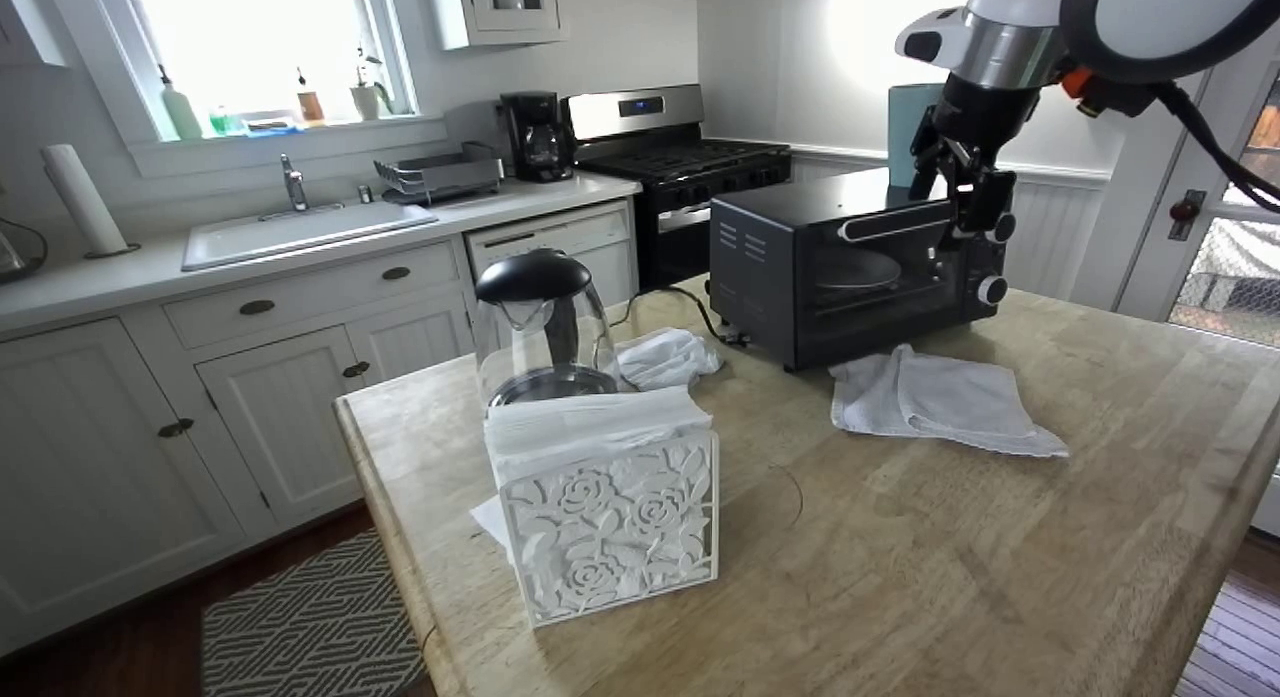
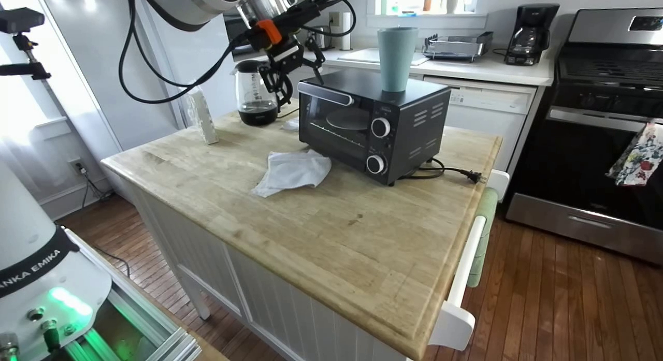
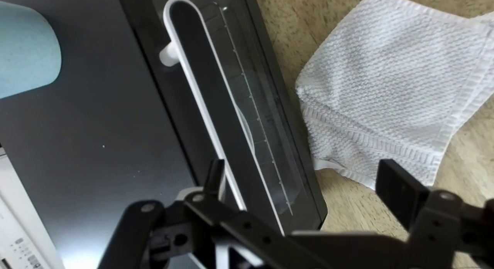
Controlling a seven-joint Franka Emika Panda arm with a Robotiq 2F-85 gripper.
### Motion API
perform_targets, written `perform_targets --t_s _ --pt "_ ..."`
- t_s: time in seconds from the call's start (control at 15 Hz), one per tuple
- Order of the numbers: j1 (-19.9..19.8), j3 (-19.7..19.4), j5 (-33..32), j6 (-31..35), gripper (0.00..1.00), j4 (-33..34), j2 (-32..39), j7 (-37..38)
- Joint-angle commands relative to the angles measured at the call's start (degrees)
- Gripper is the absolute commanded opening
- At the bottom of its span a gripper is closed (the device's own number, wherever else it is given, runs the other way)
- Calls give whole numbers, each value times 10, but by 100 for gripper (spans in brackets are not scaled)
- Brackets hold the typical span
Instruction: Open the toaster oven door
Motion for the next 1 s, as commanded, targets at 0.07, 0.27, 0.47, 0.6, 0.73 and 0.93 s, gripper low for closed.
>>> perform_targets --t_s 0.07,0.27,0.47,0.6,0.73,0.93 --pt "-9 5 -25 28 100 9 22 -21" --pt "-8 6 -27 42 100 6 26 -41" --pt "-8 7 -23 53 100 4 29 -64" --pt "-7 8 -13 50 100 2 30 -80" --pt "-7 9 -9 46 100 2 33 -91" --pt "-2 14 7 19 100 -5 27 -110"
